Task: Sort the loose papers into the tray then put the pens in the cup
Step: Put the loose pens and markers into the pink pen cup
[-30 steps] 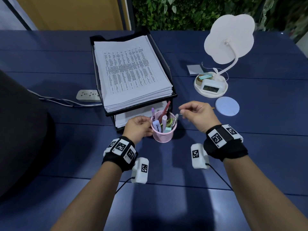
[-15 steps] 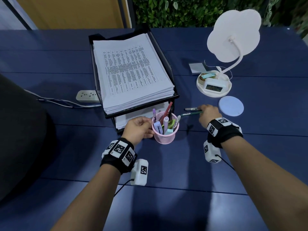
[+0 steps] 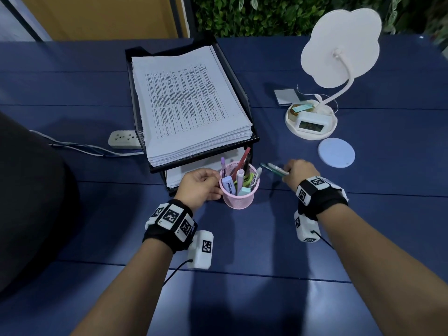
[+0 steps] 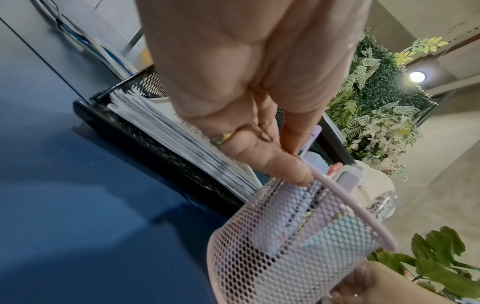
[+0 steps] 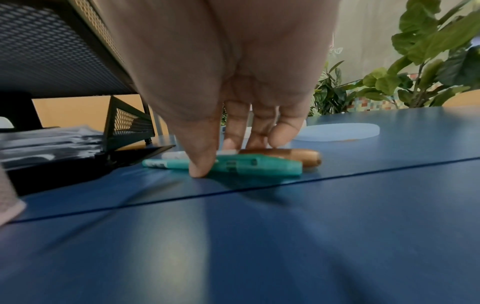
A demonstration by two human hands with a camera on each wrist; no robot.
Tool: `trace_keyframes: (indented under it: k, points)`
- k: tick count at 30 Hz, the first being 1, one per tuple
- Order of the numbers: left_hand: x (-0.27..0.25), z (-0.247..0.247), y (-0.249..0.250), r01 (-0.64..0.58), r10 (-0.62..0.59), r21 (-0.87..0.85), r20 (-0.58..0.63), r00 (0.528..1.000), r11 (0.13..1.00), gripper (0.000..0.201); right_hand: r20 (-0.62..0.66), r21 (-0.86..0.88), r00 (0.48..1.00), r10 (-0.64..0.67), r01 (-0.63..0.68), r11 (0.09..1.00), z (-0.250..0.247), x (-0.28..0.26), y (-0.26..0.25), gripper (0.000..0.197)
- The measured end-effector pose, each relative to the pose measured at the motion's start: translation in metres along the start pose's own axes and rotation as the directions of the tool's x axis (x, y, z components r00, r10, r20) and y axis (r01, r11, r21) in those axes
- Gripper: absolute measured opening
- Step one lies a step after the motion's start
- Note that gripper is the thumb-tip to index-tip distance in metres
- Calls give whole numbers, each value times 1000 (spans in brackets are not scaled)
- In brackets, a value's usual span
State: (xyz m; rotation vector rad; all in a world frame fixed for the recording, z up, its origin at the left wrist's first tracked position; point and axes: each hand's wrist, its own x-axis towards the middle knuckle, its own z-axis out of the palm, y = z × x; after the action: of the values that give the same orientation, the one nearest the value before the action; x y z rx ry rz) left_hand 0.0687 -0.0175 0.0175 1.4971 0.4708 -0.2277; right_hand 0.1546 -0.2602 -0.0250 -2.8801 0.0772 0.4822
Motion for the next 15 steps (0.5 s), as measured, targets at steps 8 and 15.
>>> trace_keyframes:
  k: [8, 15]
  points:
    - [-4, 2, -3, -44, 44, 34, 18, 999, 998, 10, 127, 66, 992, -20, 11, 998, 0, -41, -16, 24]
    - [-18, -2, -11, -45, 45, 7, -2, 999, 999, 12, 215, 198, 976, -11, -32, 980, 11, -74, -27, 26]
